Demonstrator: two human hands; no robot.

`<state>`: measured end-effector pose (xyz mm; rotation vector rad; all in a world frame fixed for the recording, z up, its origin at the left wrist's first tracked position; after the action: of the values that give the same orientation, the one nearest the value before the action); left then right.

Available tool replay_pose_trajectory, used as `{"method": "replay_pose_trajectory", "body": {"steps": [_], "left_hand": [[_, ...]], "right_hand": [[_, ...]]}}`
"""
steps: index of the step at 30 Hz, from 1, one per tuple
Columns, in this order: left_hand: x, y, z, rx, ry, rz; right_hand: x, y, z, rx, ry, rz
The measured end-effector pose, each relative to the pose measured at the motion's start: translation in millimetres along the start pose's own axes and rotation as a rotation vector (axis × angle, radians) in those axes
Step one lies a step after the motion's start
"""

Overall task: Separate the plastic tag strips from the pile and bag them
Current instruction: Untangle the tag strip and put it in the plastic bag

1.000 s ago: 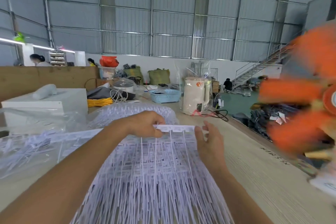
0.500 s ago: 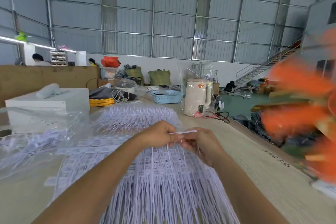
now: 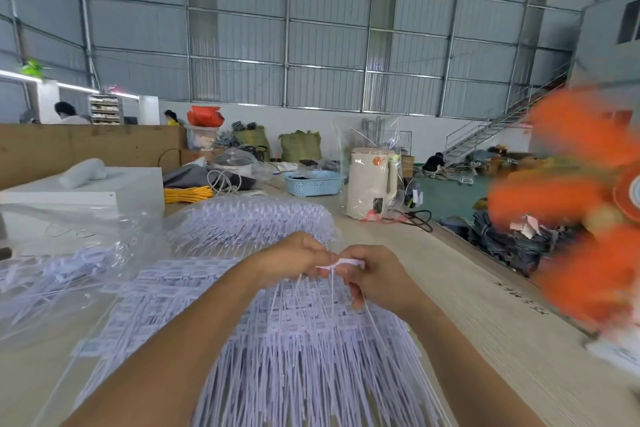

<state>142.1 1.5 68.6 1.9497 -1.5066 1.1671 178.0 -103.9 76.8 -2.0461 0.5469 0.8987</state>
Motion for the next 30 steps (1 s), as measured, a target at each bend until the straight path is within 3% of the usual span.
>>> {"method": "replay_pose_trajectory", "body": {"steps": [3, 10, 12, 14, 18, 22, 26, 30], "left_hand": [[-2.6, 2.8, 1.1, 0.000, 0.040, -0.023], [3.4, 7.7, -1.0, 0.023, 0.022, -0.009], [5.0, 10.4, 0.5, -0.013, 0.073, -0.001], [6.9, 14.1, -0.1, -0.041, 0.096, 0.010], [6.2, 18.5, -1.6, -0.078, 0.056, 0.045], [4.4, 18.2, 3.4, -0.104, -0.139, 0.080], [2.7, 17.2, 2.4, -0.089, -0.259, 0.148], [-3.9, 15.3, -5.4, -0.041, -0.203, 0.128]], "right_hand": [[-6.2, 1.2, -1.5, 0.094, 0.122, -0.138], [-3.2, -2.2, -3.4, 0.195, 0.150, -0.181], [11.8, -7.9, -10.8, 0.246, 0.254, -0.105], [41.4, -8.2, -22.4, 0.281, 0.167, 0.090], [59.0, -4.1, -6.7, 0.199, -0.348, 0.347], [34.4, -10.6, -1.4, 0.133, -0.467, 0.340], [20.5, -5.5, 15.4, 0.012, -0.302, 0.347], [21.7, 2.7, 33.5, -0.120, -0.099, 0.328]]}}
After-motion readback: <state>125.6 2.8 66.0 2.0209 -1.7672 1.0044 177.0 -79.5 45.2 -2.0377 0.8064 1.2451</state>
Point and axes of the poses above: each hand's wrist, its own y-axis away from the middle knuckle, its own z-axis out of the palm, x = y × z, the point moved 10 cm from there along -y, towards the middle knuckle, and after that the axes turned 9 degrees about x, right-handed, at the moved point
